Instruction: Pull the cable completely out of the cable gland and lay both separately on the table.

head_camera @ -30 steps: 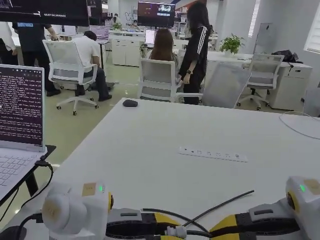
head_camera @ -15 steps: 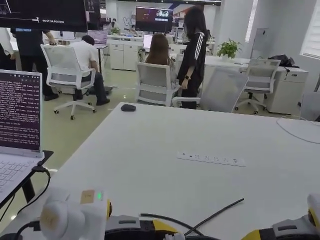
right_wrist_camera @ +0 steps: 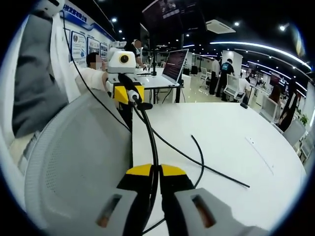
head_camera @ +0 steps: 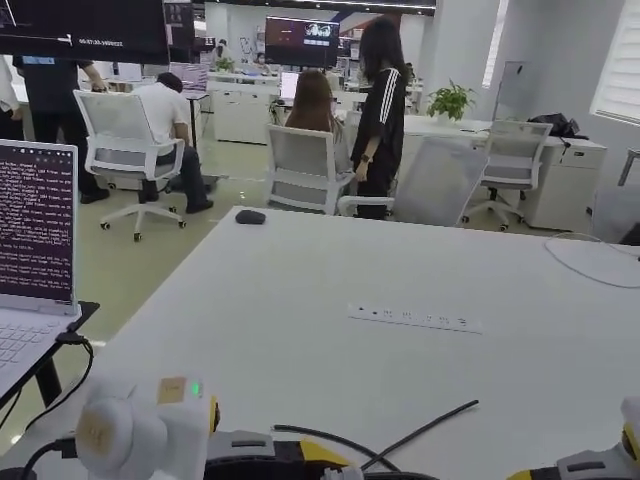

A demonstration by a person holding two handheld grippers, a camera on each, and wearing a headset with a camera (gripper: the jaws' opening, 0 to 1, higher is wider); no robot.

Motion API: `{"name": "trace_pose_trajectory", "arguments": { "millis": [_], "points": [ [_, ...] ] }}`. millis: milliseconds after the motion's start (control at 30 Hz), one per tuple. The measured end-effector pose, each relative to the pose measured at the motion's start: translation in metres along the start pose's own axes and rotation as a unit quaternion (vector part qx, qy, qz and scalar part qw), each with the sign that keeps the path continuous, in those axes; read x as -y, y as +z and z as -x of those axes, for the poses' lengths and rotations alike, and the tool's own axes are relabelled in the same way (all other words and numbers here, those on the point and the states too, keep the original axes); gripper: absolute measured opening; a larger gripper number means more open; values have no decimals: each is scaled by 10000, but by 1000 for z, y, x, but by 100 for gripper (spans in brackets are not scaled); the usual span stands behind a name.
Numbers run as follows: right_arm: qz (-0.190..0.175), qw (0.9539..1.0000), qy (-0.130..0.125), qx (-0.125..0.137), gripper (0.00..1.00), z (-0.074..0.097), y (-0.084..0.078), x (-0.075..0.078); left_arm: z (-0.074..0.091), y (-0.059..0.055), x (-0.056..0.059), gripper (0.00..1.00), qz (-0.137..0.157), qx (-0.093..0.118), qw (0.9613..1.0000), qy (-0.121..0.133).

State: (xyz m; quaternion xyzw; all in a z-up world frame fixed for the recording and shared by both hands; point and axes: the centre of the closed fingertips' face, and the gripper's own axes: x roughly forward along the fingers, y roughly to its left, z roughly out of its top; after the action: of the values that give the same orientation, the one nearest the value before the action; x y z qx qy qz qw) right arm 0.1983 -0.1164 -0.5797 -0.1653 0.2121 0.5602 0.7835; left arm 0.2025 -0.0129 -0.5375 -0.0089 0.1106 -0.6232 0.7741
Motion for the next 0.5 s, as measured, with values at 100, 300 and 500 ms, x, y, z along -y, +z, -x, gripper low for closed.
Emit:
{"name": "trace_pose_trajectory", "arguments": {
  "millis": [100, 300, 500],
  "points": [
    [41, 9998, -156, 93, 7, 3, 10, 2, 1, -1, -2, 16, 14, -10, 10000, 56],
    [213, 9989, 8, 408, 16, -6, 43, -9, 1, -2, 0, 16, -96, -29, 9999, 51],
    [473, 9966, 267, 613, 17, -26, 75, -27, 0, -3, 4, 16, -141, -81, 9999, -34]
  ]
}}
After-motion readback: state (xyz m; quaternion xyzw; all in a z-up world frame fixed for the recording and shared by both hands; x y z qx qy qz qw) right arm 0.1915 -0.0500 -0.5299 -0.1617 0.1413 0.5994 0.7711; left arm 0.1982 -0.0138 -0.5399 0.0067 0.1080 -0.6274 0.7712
